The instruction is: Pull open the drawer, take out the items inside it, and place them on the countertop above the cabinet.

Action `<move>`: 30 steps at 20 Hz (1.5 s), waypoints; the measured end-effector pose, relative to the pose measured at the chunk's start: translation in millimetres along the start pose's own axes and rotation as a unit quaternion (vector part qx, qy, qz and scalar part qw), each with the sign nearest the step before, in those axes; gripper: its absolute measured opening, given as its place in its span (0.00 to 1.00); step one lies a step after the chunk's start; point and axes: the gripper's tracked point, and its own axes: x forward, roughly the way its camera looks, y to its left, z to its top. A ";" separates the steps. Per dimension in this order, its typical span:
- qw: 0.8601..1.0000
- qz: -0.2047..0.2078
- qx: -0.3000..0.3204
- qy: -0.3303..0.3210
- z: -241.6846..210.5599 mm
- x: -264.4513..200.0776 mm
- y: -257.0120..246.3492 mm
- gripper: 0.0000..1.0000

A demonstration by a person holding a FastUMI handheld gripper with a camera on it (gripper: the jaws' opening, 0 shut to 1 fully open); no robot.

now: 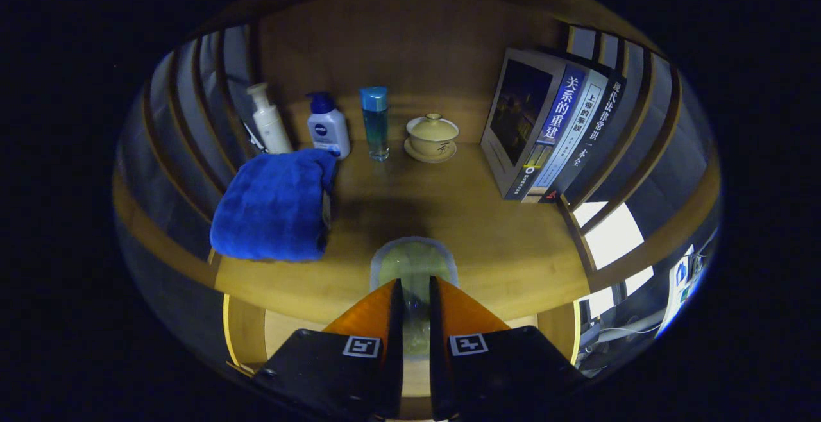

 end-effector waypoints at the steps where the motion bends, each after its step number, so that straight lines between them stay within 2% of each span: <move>1: 1.000 -0.003 0.008 -0.002 5.8 9.7 -5.6 0.26; 6: 0.999 -0.015 0.029 -0.009 26.5 43.5 -22.7 0.26; 13: 0.999 0.004 0.042 -0.031 34.4 59.5 -14.0 0.26; 15: 0.998 0.005 0.040 -0.041 33.7 57.5 -13.8 0.32; 16: 0.998 0.005 0.041 -0.048 34.0 55.5 -14.8 0.33; 17: 0.997 0.004 0.045 -0.055 31.4 53.5 -14.8 0.42; 19: 0.995 0.011 0.061 -0.072 25.4 48.4 -13.8 0.67; 22: 0.989 0.024 0.095 -0.106 21.2 29.8 -15.9 0.76; 25: 0.979 0.046 0.120 -0.159 21.7 -5.8 -17.5 0.87; 28: 0.966 0.047 0.125 -0.222 19.9 -52.5 -30.4 0.99; 30: 0.957 0.039 0.124 -0.260 14.5 -81.7 -40.5 0.99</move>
